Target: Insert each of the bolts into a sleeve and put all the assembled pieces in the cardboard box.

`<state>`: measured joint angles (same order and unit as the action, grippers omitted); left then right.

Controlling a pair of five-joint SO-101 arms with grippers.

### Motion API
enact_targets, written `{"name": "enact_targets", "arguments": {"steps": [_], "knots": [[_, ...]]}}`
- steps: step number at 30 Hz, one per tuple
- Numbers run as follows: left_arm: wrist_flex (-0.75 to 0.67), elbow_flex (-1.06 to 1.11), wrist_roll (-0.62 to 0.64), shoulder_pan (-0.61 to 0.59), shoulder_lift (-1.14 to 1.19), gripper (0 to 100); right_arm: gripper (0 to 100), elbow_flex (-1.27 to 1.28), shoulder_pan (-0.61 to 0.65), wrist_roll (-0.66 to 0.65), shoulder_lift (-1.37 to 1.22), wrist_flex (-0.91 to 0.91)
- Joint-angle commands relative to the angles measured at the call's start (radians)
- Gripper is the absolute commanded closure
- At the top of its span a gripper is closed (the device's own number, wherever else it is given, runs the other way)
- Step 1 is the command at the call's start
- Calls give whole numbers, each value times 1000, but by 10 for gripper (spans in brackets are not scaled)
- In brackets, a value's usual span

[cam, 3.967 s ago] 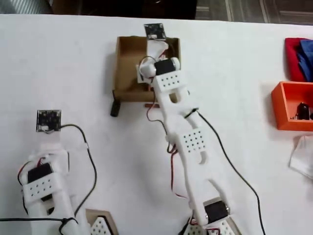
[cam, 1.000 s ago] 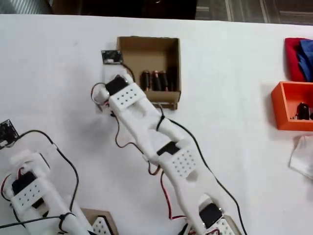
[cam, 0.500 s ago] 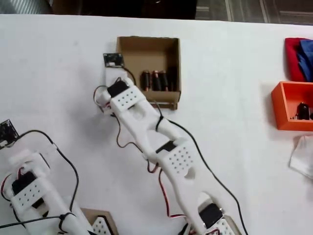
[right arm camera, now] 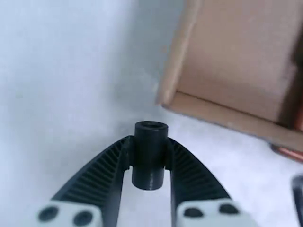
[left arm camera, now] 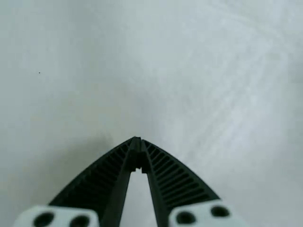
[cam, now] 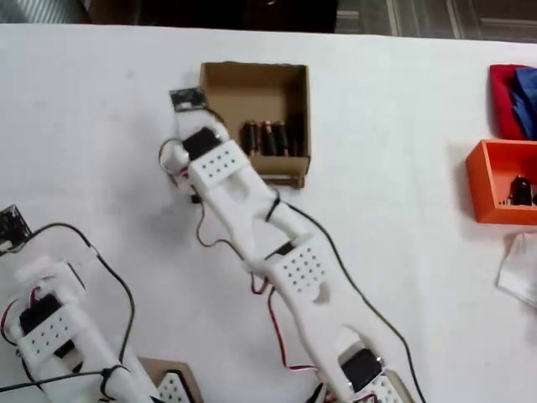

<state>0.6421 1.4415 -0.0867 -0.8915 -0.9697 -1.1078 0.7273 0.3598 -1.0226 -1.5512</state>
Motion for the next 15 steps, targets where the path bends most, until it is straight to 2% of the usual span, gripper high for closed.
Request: {"name": "enact_targets", "arguments": {"steps": [1,6,12,15], "knots": [[-18,-7,6,2,-14,973,976,-157,-7,-14,15,-222],[-18,-7,6,2,-14,973,976,-55,-50,-140,96,-223],[-18,-7,6,2,-14,973,975,313,-51,-160,395,-213],[-20,-7,6,2,-14,973,975,526,-50,-161,607,-150]]}}
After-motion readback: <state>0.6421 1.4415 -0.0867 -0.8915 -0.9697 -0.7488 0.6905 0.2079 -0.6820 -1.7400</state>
